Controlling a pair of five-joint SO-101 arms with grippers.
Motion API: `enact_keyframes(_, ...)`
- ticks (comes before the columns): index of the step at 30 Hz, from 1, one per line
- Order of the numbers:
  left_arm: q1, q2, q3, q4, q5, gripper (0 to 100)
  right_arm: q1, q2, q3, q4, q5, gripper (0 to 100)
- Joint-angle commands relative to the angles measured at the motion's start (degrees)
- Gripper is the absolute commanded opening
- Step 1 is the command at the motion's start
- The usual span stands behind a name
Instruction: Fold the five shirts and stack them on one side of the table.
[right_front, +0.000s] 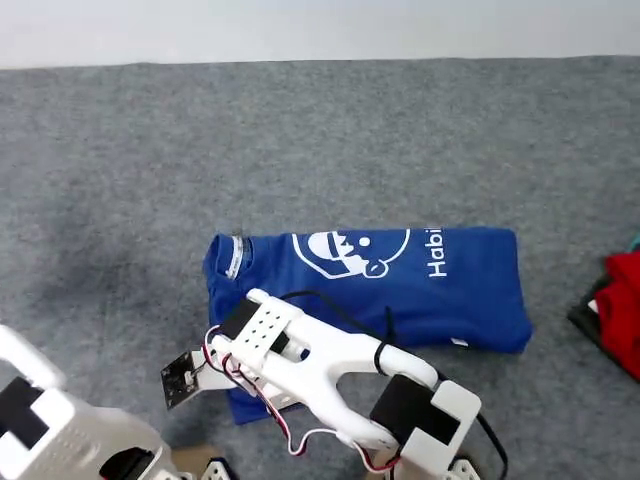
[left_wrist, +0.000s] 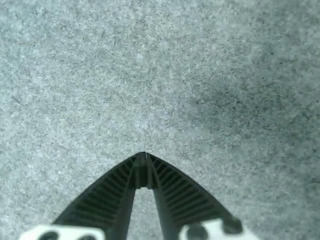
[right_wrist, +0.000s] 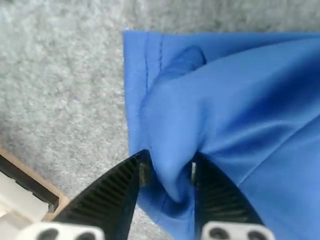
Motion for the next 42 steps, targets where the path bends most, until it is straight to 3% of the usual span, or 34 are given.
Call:
enact_keyframes(1,-0.18,-0.26,-0.31,-1.14,-0.7,0,-0.66,0.13,-2.02,-0.4,-0.35,12.2)
enact_keyframes(7,-0.18,-0.26,0.48,-1.23,-0.62,0,-0.4,-0.48,-2.55,2.24,-0.35,13.2)
enact_keyframes(12,-0.18,-0.26,1.54,-1.23,-0.7,0,-0.75,-0.66,-6.68,10.77,-2.55,27.9)
enact_keyframes(15,-0.18,-0.26,1.8,-1.23,-0.7,0,-0.84,-0.66,-8.44,12.79,-3.16,28.6)
enact_keyframes(31,-2.73,-0.26,1.8,-1.23,-2.02,0,-3.38,-0.04,2.99,-3.03,-5.27,28.4)
enact_keyframes(33,-3.25,-0.26,1.8,-1.23,-2.11,0,-3.38,0.04,2.9,-3.03,-5.19,26.9)
enact_keyframes(38,-3.52,-0.26,1.8,-1.23,-2.11,0,-3.38,0.04,3.08,-3.74,-5.1,9.7)
enact_keyframes(42,-3.6,-0.26,1.8,-1.14,-2.11,0,-3.21,0.13,2.99,-3.82,-5.1,2.9)
